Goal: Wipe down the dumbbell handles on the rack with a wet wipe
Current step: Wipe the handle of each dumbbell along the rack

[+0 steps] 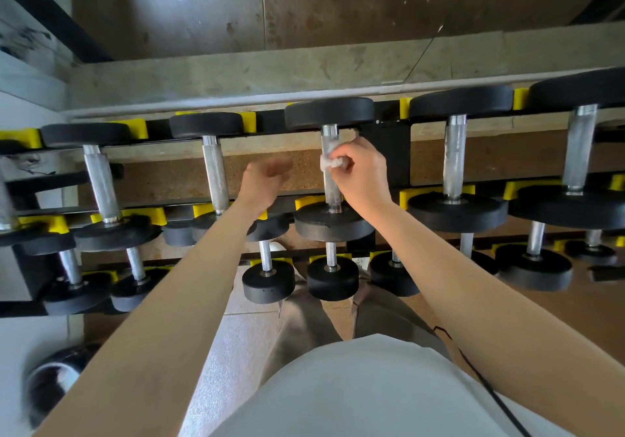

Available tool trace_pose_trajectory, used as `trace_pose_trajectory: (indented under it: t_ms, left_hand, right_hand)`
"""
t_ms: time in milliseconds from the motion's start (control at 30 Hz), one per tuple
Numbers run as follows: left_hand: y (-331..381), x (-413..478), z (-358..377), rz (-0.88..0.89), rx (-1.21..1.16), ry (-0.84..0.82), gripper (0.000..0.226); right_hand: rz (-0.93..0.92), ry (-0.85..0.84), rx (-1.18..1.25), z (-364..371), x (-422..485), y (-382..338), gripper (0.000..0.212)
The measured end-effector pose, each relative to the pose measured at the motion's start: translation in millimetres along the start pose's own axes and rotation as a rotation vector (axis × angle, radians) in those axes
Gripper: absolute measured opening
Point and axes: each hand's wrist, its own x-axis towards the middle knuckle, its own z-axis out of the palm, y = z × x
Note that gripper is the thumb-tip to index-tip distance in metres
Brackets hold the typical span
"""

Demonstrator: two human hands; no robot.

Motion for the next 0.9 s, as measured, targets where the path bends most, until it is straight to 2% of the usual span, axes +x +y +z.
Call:
trace_pose_trajectory:
  t_ms: [100,167,233,300,367,400,467,567,600,700,767,800,900]
  left_hand:
    - [0,-5,-2,-0.026,-0.068,-0.002,0.005]
    - [1,-5,-1,-0.026,0.029,0.106,0.020]
    - [-2,-2,0,-0.010,0.156,0.191,0.031]
    - [3,-4,0,-0.040,0.205,0.086,0.005]
    - [5,-7,-1,-0.096,0.188,-0.031,0.042]
    - [5,-7,-1,-0.109,0.163,-0.021,0.049]
    - [5,-8,-3,-0.093,0.128,0.018,0.045]
    - [2,-6,-4,-0.138,0.017,0.034,0.043]
    - [3,-8,-5,-0.139,0.009,0.045,0.043]
    - [2,-11,-7,-0.066,0.124,0.095,0.034]
    - [3,-11,-8,-0.044,0.100,0.055,0.021]
    - [7,-14,-8,-0.028,0.099,0.033,0.027]
    - [13,-19,-3,0.005,0.029,0.010,0.033]
  right_hand:
    - [0.068,-0.256,-0.114,-15,-16,10,0.015]
    - [0.169,-0.417,-0.140,-26,-22,14,0.018]
    - [0.215,-0.414,-0.116,-32,-21,11,0.017]
    - [0.235,-0.325,-0.075,-33,-16,3,0.015]
    - [0.238,-0.274,-0.043,-30,-11,-6,0.015]
    - [0.231,-0.275,-0.038,-27,-11,-10,0.016]
    - [0.180,-0.363,-0.065,-23,-14,-15,0.017]
    - [0.121,-0.626,-0.178,-19,-21,-15,0.017]
    - [0.129,-0.658,-0.231,-21,-21,-12,0.016]
    - [0.202,-0.551,-0.404,-34,-11,1,0.010]
    - [0.237,-0.422,-0.344,-42,-6,7,0.013]
    - [0.235,-0.397,-0.264,-43,-4,7,0.017]
    - [0.175,-0.495,-0.127,-32,-8,-6,0.020]
